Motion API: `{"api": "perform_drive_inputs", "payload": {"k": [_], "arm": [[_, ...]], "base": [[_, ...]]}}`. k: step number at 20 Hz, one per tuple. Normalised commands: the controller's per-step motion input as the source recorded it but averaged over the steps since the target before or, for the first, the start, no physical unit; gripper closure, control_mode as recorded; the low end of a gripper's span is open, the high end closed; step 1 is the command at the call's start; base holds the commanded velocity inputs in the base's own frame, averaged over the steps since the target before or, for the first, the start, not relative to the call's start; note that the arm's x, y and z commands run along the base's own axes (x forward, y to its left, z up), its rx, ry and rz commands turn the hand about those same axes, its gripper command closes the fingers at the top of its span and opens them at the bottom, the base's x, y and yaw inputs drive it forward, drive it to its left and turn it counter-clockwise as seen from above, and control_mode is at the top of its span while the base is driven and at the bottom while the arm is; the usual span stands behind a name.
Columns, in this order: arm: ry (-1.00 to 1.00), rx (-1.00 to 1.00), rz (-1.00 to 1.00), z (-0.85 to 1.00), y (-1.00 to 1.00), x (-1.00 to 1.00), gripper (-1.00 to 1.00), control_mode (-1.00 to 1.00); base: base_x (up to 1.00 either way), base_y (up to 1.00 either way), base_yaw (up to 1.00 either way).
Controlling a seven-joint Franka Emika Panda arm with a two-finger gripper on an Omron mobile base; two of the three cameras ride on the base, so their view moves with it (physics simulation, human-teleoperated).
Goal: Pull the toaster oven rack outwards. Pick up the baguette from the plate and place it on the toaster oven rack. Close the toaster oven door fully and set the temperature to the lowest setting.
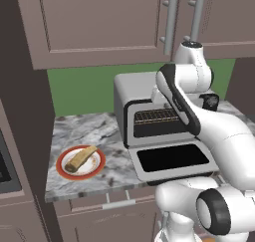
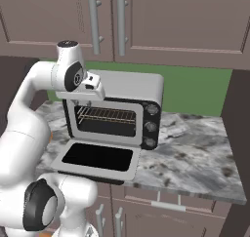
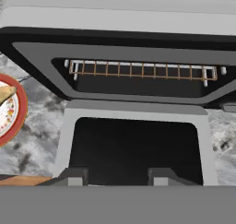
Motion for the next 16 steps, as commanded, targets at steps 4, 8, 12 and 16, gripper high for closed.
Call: {"api": "perform_drive_inputs", "payload": {"k": [4,8,12,16], "arm": [[0.00,0.00,0.00,0.00,0.00,-0.14,-1.00,-1.00],[-0.08,0.08,-0.02,0.00,-0.05,-0.62,-1.00,-1.00],[-0.12,0.20,-0.01,0.00,-0.16,-0.60,-1.00,-1.00],[-0.13,0.23,0.00,0.00,-0.17,-0.57,-1.00,-1.00]], "base": [[0.00,0.00,0.00],[0.00,0.00,0.00],[0.00,0.00,0.00],[0.00,0.00,0.00]]}}
